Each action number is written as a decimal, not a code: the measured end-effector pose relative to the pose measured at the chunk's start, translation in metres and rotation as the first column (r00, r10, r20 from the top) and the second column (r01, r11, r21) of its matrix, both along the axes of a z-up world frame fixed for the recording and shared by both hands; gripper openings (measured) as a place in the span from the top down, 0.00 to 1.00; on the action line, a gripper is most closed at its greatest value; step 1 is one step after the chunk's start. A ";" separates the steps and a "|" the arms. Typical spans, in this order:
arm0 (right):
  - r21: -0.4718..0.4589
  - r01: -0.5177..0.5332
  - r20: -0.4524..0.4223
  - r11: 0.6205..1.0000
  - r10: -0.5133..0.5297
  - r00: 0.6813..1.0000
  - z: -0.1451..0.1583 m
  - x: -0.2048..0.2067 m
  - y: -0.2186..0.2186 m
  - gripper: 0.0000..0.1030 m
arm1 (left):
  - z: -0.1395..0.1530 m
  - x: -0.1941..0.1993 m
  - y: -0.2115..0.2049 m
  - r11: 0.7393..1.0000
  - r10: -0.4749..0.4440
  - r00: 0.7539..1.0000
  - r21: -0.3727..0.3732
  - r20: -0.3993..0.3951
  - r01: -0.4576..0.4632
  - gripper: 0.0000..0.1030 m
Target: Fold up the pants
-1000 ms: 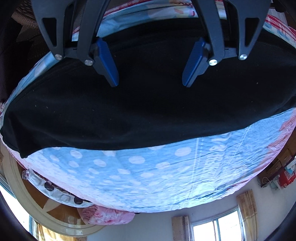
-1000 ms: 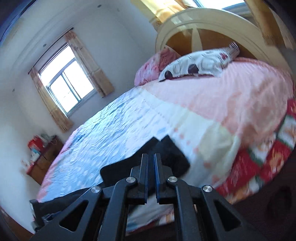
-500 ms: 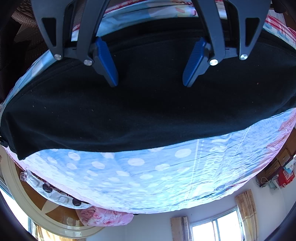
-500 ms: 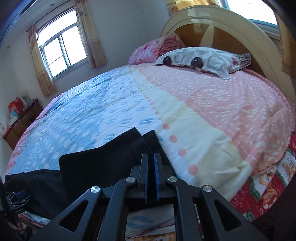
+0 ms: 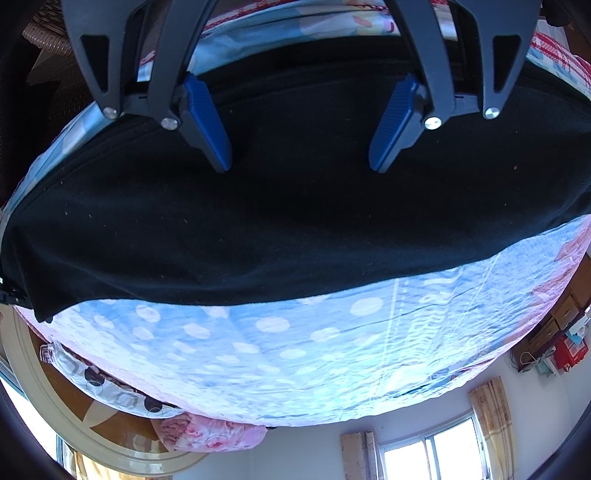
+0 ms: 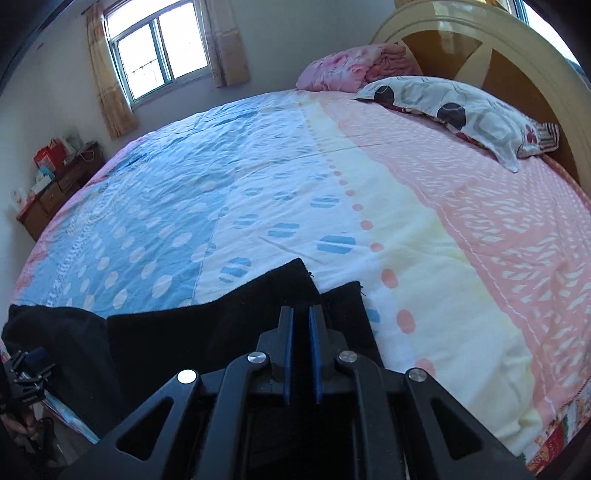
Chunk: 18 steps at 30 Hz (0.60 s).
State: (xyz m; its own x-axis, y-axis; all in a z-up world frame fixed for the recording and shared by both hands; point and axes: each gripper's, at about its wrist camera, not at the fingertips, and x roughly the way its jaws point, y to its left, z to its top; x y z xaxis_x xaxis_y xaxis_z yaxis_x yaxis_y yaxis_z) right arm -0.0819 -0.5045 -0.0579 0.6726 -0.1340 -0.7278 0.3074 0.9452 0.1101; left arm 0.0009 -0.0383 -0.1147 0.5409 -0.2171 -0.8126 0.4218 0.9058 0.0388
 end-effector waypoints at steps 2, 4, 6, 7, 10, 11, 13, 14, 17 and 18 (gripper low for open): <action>-0.068 0.021 0.004 0.997 -0.021 1.000 0.002 -0.008 0.008 0.91 | 0.000 0.000 0.000 1.000 0.000 1.000 0.001 0.000 0.000 0.23; -0.124 0.048 0.025 0.991 -0.046 0.999 0.003 -0.018 0.016 0.92 | 0.000 0.000 0.000 1.000 0.000 1.000 -0.001 -0.001 0.000 0.23; -0.120 0.080 0.064 0.989 -0.073 0.995 0.005 -0.030 0.016 0.91 | 0.000 0.000 -0.001 1.000 0.000 1.000 0.001 -0.003 0.000 0.23; -0.108 0.102 0.102 0.989 -0.091 0.991 0.009 -0.037 0.014 0.91 | 0.000 0.000 -0.001 1.000 0.001 1.000 0.001 -0.003 -0.001 0.23; -0.065 0.070 0.130 0.995 -0.061 0.990 0.017 -0.037 0.006 0.89 | 0.000 0.000 -0.002 1.000 0.006 1.000 0.004 -0.002 -0.006 0.22; -0.055 0.060 0.119 0.997 -0.053 0.991 0.017 -0.033 0.004 0.78 | 0.000 0.000 -0.002 1.000 0.007 1.000 0.005 -0.002 -0.007 0.22; -0.059 0.041 0.099 0.997 -0.035 0.994 0.017 -0.021 0.001 0.45 | 0.000 -0.001 -0.002 1.000 0.008 1.000 0.006 -0.001 -0.008 0.22; -0.058 0.030 0.092 0.998 -0.024 0.995 0.016 -0.016 0.000 0.36 | 0.000 -0.001 -0.002 1.000 0.007 1.000 0.007 -0.001 -0.007 0.22; -0.028 0.004 0.048 1.000 -0.002 0.999 0.008 -0.001 -0.004 0.36 | 0.000 0.000 -0.001 1.000 0.009 1.000 0.003 -0.006 -0.009 0.21; -0.034 0.001 0.026 0.999 0.000 1.000 0.004 0.003 -0.004 0.36 | 0.000 0.000 -0.001 1.000 0.009 1.000 0.003 -0.005 -0.009 0.21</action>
